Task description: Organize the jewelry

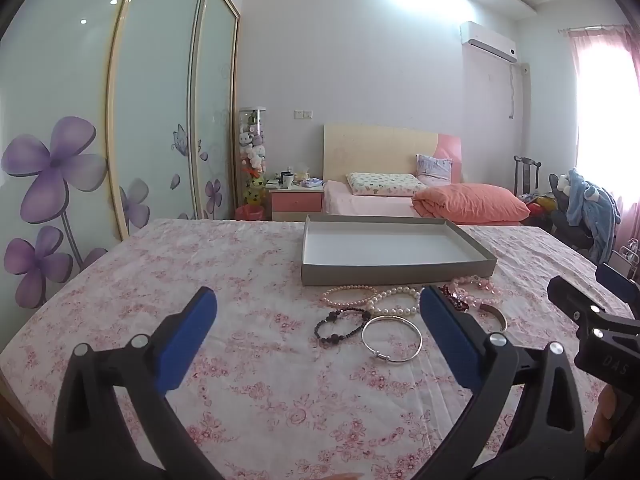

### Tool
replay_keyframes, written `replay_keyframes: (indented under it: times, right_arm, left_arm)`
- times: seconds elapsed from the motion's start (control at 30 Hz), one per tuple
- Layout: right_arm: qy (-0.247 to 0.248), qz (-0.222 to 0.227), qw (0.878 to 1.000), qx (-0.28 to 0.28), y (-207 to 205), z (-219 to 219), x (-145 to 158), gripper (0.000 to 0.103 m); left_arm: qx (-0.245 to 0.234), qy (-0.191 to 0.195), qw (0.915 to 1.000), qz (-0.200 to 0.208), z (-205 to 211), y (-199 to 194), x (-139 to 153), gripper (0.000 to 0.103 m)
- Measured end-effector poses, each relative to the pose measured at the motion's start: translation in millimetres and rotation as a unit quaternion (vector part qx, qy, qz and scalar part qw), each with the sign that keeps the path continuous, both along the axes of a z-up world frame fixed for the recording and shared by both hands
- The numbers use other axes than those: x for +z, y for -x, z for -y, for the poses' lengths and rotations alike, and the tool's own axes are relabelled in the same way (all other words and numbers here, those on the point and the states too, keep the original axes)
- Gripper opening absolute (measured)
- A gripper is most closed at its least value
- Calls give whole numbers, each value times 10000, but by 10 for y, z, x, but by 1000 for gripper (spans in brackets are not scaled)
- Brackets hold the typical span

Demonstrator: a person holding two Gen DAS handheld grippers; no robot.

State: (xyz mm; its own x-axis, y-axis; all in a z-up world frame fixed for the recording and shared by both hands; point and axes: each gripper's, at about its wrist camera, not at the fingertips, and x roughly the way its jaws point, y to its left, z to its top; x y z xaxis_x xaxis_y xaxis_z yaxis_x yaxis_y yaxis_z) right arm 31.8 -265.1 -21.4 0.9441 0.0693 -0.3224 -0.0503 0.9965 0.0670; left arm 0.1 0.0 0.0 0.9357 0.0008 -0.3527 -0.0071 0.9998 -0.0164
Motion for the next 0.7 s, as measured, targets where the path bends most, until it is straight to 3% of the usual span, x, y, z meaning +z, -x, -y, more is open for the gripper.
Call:
replay_keyframes:
  times: [0.7]
  right_arm:
    - [-7,4,10000,-1,1,15,1,101]
  left_arm:
    - [1,-22,10000,15,1,1,0,99]
